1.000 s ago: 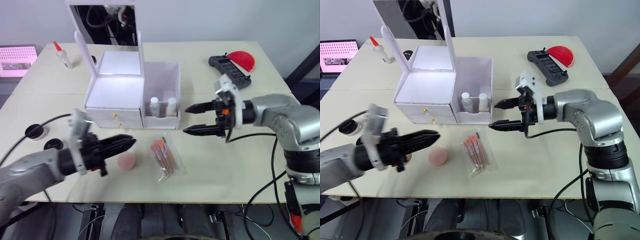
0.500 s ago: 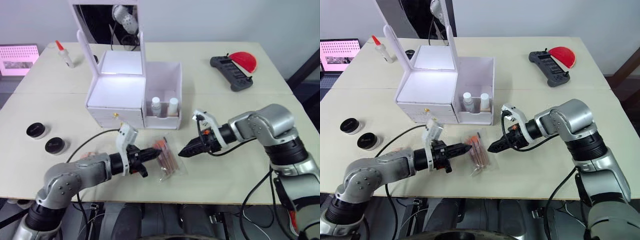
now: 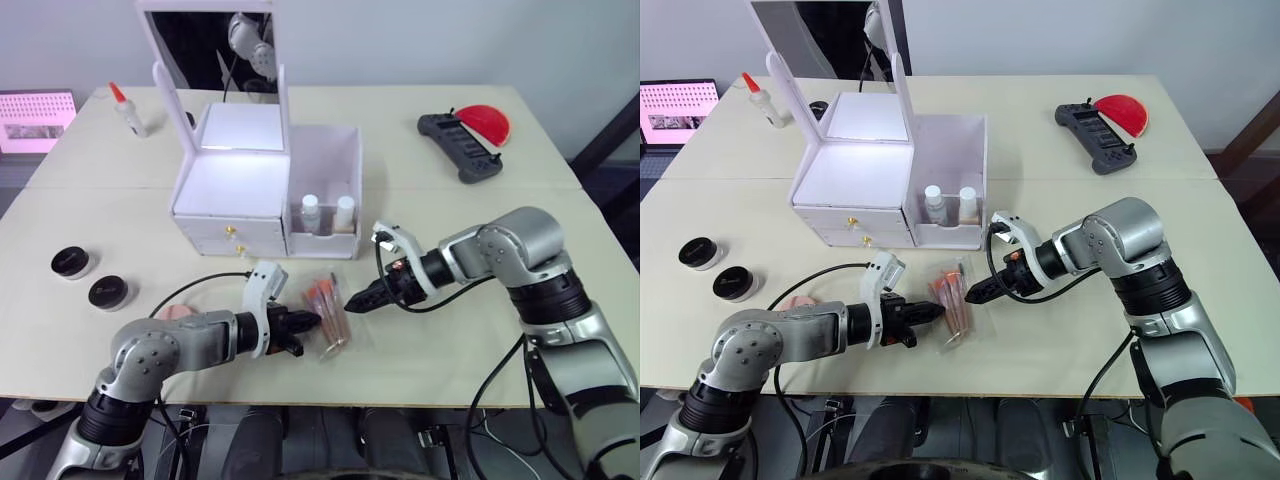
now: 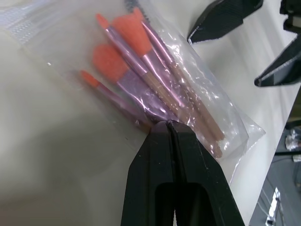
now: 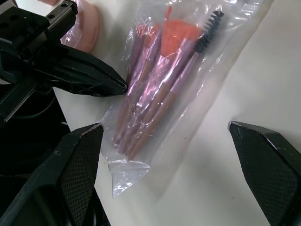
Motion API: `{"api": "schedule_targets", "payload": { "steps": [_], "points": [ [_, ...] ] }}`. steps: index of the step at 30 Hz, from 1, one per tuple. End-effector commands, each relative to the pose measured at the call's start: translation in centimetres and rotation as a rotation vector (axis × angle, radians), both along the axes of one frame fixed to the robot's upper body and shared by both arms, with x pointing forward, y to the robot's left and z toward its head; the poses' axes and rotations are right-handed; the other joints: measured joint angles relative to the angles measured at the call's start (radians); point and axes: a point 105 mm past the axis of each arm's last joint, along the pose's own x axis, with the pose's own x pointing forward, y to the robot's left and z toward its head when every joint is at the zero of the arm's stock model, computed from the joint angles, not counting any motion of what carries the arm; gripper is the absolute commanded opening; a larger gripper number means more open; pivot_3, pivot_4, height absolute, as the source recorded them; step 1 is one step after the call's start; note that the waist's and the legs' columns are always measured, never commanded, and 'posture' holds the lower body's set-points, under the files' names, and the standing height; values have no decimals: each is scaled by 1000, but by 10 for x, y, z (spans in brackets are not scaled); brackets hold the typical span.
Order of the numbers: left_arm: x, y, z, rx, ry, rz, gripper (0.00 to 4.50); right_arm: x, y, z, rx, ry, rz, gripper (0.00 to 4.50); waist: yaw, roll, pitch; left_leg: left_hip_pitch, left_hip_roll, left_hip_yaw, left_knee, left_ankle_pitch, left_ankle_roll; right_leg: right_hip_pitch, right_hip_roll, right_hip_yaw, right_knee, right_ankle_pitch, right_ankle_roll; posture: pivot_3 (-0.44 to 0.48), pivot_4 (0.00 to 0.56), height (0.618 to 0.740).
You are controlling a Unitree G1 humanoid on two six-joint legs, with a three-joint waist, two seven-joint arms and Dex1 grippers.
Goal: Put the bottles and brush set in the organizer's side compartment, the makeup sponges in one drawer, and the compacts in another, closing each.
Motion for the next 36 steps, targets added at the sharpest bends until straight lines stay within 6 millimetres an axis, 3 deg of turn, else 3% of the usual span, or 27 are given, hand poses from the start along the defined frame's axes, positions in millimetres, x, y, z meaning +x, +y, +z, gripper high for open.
{"api": "schedule_targets", "payload": {
  "steps": [1,12,19,28,36],
  "points": [
    [-2,13,-15,82,40,45,63,-12,11,-10,19,50,47,4500,0,-1,-3,0,0,0,0,0,0,0,0,0,0,0,0,0,150,740],
    [-8,12,-14,89,34,42,63,-25,40,-30,86,206,75,4500,-3,-5,-12,3,1,0,-2,0,0,2,0,0,-1,0,-1,0,150,740],
    [-10,12,-14,86,34,61,63,-26,47,-38,115,271,44,4500,-3,-5,-14,3,1,0,-2,0,0,2,0,0,-2,0,-1,0,150,740],
    [-9,14,-15,85,34,74,0,-21,47,-46,111,303,-19,211,-1,-5,-14,2,1,0,-3,0,0,2,0,0,-3,0,-1,0,150,740],
    [-8,19,-7,55,13,97,0,-21,44,-37,162,283,-20,208,0,-5,-14,1,1,0,-3,0,0,2,0,0,-5,0,-1,0,150,740]
  ]
}}
